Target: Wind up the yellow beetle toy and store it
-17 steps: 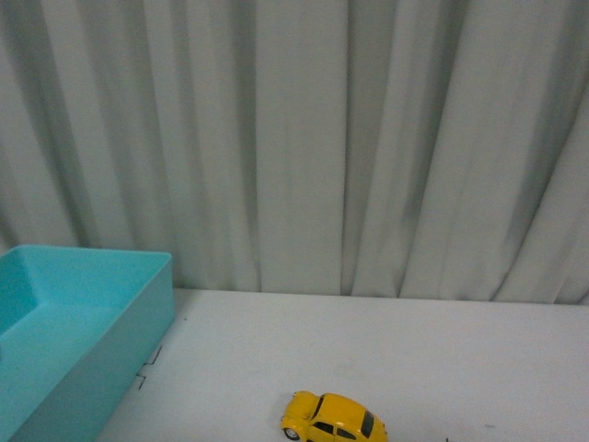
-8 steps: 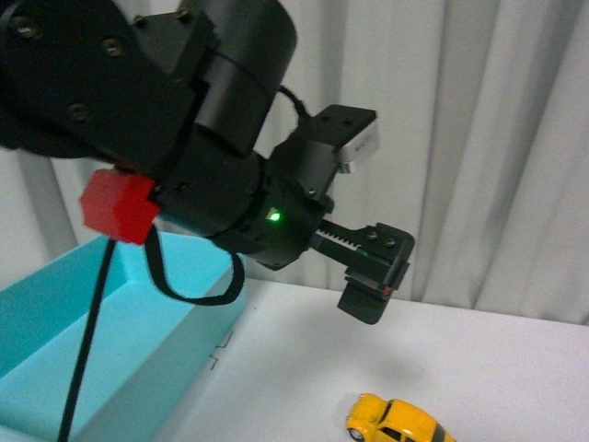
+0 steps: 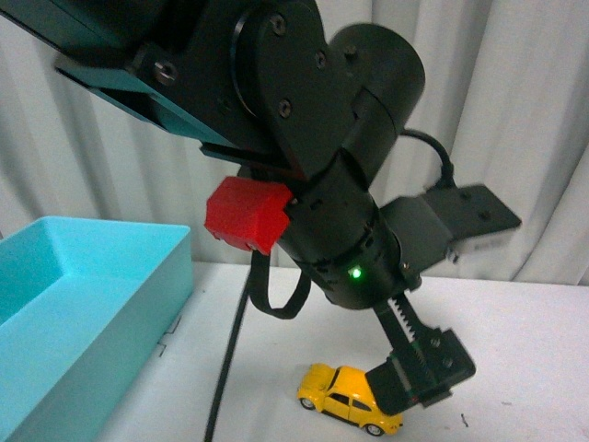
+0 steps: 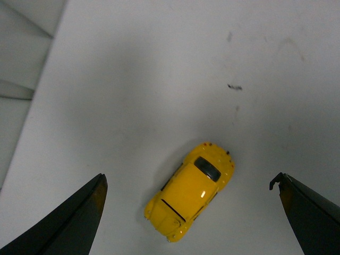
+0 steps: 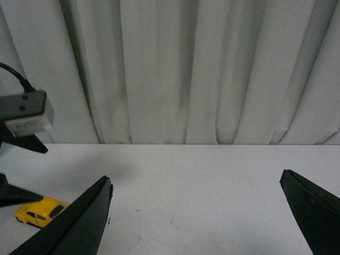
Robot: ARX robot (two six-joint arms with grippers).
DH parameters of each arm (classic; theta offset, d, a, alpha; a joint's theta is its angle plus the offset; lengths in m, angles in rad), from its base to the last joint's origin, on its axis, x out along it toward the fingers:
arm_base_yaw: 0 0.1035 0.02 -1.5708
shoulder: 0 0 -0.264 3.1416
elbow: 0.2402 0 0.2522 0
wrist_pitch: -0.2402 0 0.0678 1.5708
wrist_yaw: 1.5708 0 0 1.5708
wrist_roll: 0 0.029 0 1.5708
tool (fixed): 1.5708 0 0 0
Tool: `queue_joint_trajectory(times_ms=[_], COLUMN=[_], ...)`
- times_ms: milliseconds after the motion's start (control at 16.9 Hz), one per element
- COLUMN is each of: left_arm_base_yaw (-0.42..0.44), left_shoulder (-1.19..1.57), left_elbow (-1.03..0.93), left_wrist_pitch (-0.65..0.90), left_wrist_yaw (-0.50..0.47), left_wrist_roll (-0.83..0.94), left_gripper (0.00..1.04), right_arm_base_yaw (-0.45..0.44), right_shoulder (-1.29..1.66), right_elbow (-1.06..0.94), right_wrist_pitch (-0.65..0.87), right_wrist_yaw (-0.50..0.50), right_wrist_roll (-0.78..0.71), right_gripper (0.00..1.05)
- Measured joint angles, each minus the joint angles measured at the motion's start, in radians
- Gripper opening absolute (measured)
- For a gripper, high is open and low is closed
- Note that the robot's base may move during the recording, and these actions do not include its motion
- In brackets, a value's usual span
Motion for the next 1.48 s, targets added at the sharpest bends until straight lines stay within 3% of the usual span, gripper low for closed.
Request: queue_joint_trajectory(times_ms=[414,1065,1479], left_arm_base_yaw=[0.004,0.031,0.03], left_shoulder=[0.153,0.31,0.33], left_elbow=[0.119,0.198,0.22], left_wrist_pitch=[-0.104,-0.183,-0.195], left_wrist_yaw=[-0.077,-0.103,-0.137], left_wrist_roll=[0.383,0.592,0.61], left_gripper=[0.98,0.98,0.47], right_arm_base_yaw=[0.0,0.0,0.0], right_shoulder=[0.0,0.0,0.0], right_elbow=[0.0,0.0,0.0], right_wrist_pitch=[0.0,0.0,0.0], right_wrist_yaw=[0.0,0.0,0.0], right_wrist_roll=[0.0,0.0,0.0], right_gripper=[0.98,0.98,0.98])
